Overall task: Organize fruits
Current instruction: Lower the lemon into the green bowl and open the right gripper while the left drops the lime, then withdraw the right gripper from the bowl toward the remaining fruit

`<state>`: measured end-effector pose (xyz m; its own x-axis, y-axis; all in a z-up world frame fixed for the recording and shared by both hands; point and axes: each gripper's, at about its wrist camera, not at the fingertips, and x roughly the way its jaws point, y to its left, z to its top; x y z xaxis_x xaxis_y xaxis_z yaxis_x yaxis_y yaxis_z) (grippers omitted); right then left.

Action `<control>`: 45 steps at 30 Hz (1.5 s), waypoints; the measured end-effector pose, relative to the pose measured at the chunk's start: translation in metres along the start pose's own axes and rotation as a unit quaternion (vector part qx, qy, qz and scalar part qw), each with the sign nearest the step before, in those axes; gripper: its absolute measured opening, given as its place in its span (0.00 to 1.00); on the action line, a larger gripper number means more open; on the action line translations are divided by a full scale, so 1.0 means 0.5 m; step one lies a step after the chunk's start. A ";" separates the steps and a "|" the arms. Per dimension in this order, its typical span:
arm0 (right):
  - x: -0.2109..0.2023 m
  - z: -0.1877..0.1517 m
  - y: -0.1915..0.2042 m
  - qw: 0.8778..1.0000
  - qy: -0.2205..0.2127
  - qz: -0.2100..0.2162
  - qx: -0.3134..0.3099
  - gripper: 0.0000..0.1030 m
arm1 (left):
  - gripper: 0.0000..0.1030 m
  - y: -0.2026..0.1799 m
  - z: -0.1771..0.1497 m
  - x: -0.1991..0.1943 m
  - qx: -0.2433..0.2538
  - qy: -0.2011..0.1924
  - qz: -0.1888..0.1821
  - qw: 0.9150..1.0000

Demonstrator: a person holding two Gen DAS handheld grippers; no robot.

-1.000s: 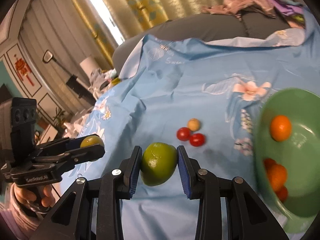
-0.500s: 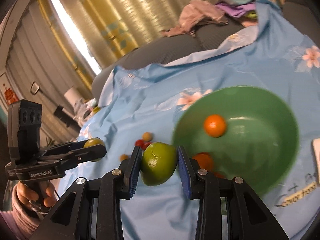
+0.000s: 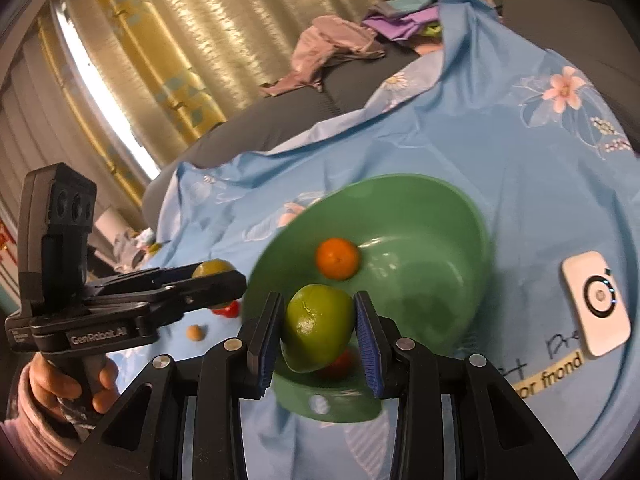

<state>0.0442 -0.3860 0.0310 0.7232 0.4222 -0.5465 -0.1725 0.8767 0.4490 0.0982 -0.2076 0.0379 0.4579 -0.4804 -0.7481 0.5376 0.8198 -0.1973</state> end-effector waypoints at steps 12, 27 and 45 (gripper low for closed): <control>0.005 -0.005 -0.020 0.999 0.007 -0.041 -0.008 0.36 | 0.43 -0.016 0.001 0.061 0.032 0.032 0.027 0.999; 0.003 -0.005 -0.017 0.998 0.010 -0.056 -0.012 0.37 | 0.45 -0.014 -0.005 0.079 0.033 0.049 0.046 0.997; -0.017 -0.004 -0.005 0.998 0.001 -0.061 -0.017 0.37 | 0.75 -0.003 -0.012 0.027 0.013 0.025 0.058 0.998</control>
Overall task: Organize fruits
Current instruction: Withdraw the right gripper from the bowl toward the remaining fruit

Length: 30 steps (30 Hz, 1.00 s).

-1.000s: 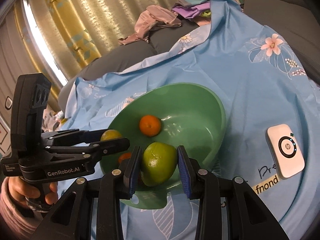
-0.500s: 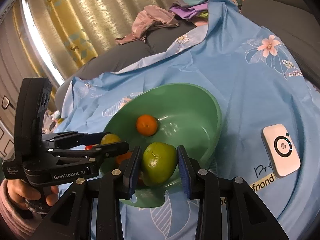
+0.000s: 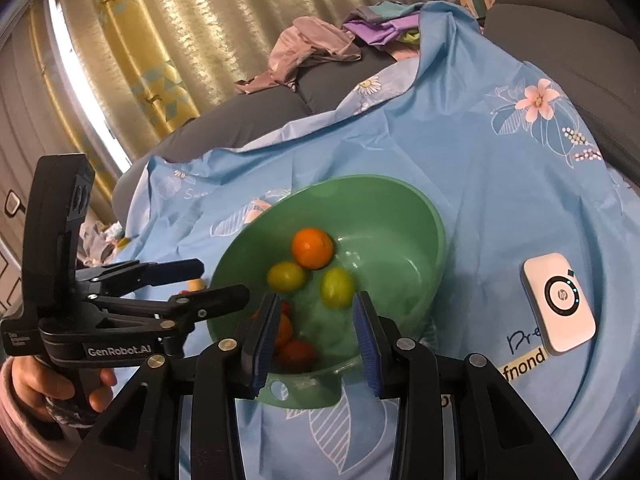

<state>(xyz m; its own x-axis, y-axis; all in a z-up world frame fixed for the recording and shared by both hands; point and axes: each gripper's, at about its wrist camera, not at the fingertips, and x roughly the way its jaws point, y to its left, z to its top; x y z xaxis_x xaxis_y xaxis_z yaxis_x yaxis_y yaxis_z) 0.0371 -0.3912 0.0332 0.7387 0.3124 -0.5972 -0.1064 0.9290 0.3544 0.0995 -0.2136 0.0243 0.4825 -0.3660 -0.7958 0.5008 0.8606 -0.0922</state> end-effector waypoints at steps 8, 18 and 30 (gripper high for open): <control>-0.013 0.000 0.030 1.000 -0.002 0.006 -0.012 0.37 | 0.85 0.023 -0.023 -0.039 -0.024 -0.008 0.007 1.000; -0.024 -0.002 0.071 0.999 0.001 0.012 -0.033 0.37 | 0.88 0.063 -0.070 -0.080 -0.060 -0.014 0.023 0.998; -0.020 -0.018 0.165 0.996 0.017 0.025 -0.082 0.37 | 0.88 0.130 -0.151 -0.153 -0.100 -0.033 0.051 0.993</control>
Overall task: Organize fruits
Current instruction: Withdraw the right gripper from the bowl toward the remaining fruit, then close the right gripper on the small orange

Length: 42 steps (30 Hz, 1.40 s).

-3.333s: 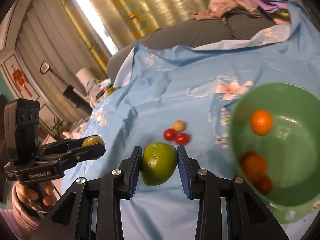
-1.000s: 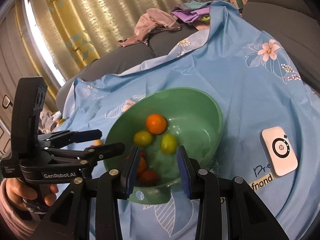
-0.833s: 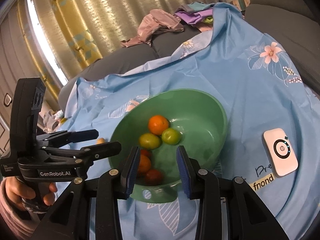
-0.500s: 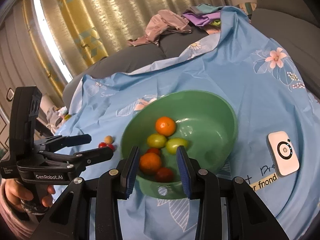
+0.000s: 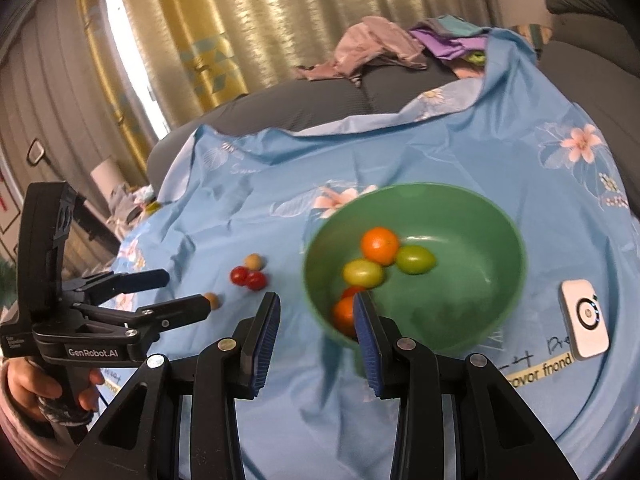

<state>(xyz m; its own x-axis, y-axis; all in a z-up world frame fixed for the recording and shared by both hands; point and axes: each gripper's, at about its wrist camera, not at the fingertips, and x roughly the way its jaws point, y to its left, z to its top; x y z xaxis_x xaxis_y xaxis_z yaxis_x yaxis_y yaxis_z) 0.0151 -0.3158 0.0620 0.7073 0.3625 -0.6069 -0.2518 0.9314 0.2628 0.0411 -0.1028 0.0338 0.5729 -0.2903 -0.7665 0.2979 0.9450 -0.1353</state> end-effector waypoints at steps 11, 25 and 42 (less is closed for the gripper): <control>0.044 0.004 0.104 0.998 0.025 0.021 -0.050 0.37 | 0.88 0.124 -0.072 -0.021 -0.056 0.009 0.024 0.998; 0.155 -0.018 0.176 0.990 0.097 0.071 -0.072 0.37 | 0.87 0.206 -0.120 0.022 -0.088 0.033 0.018 0.995; 0.228 0.009 0.163 0.989 0.113 0.074 -0.062 0.37 | 0.38 0.182 -0.033 0.166 -0.014 0.073 0.006 0.997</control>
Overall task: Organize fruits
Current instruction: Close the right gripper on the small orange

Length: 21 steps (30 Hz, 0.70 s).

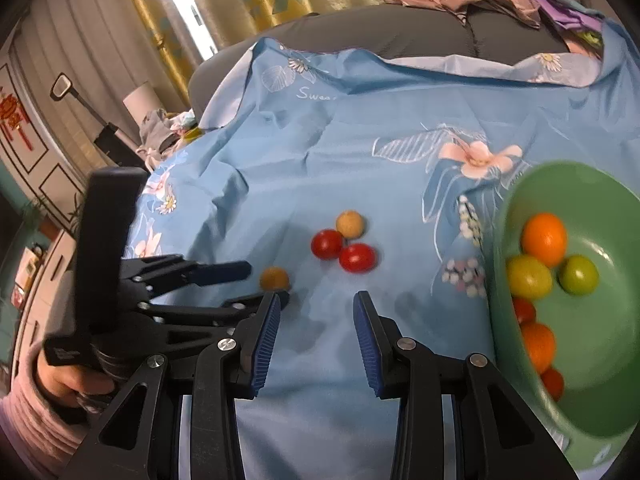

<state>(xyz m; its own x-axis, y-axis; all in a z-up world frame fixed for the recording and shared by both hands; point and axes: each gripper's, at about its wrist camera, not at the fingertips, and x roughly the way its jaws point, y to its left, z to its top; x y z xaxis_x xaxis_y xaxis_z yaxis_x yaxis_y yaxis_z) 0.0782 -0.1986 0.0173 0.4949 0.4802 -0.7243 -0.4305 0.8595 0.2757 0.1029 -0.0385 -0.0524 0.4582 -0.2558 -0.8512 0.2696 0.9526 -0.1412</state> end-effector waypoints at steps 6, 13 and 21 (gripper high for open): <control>0.035 0.043 -0.001 1.000 0.000 -0.003 -0.006 0.37 | 0.25 0.019 0.000 0.015 -0.002 0.005 -0.001 1.000; 0.103 0.105 -0.006 1.000 0.016 -0.018 -0.004 0.37 | 0.26 0.070 -0.012 -0.023 -0.040 -0.019 -0.012 0.999; 0.215 0.139 -0.017 0.994 0.077 -0.070 0.009 0.37 | 0.26 0.089 -0.011 -0.046 -0.058 -0.034 -0.016 0.998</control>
<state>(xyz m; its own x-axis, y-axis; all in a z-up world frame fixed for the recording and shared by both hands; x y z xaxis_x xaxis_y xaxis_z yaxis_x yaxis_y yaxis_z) 0.1876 -0.1423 -0.0190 0.4264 0.3236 -0.8447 -0.3515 0.9197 0.1749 0.0994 0.0106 -0.0418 0.5084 -0.2925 -0.8099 0.1860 0.9556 -0.2283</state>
